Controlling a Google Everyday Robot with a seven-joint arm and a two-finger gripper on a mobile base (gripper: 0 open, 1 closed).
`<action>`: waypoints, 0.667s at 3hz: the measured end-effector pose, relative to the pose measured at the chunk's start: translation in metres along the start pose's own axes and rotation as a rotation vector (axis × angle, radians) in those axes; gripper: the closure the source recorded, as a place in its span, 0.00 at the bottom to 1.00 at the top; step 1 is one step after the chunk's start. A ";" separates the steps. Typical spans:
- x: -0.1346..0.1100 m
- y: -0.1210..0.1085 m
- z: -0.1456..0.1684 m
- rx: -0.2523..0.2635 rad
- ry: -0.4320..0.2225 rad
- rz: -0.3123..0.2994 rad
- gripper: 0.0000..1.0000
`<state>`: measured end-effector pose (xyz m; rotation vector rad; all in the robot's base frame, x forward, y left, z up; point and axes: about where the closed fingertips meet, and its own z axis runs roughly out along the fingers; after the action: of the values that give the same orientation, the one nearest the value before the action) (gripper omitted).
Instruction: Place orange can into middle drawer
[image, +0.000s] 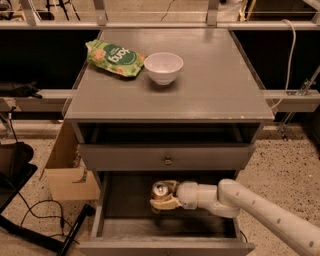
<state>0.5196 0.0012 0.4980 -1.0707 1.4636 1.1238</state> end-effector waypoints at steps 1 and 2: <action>0.027 0.000 0.033 -0.018 -0.007 -0.020 1.00; 0.029 0.001 0.035 -0.021 -0.009 -0.017 0.81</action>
Offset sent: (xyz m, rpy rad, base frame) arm 0.0019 0.0255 -0.0252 0.0052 -0.0159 0.0163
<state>0.5203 0.0331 0.4657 -1.0892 1.4358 1.1331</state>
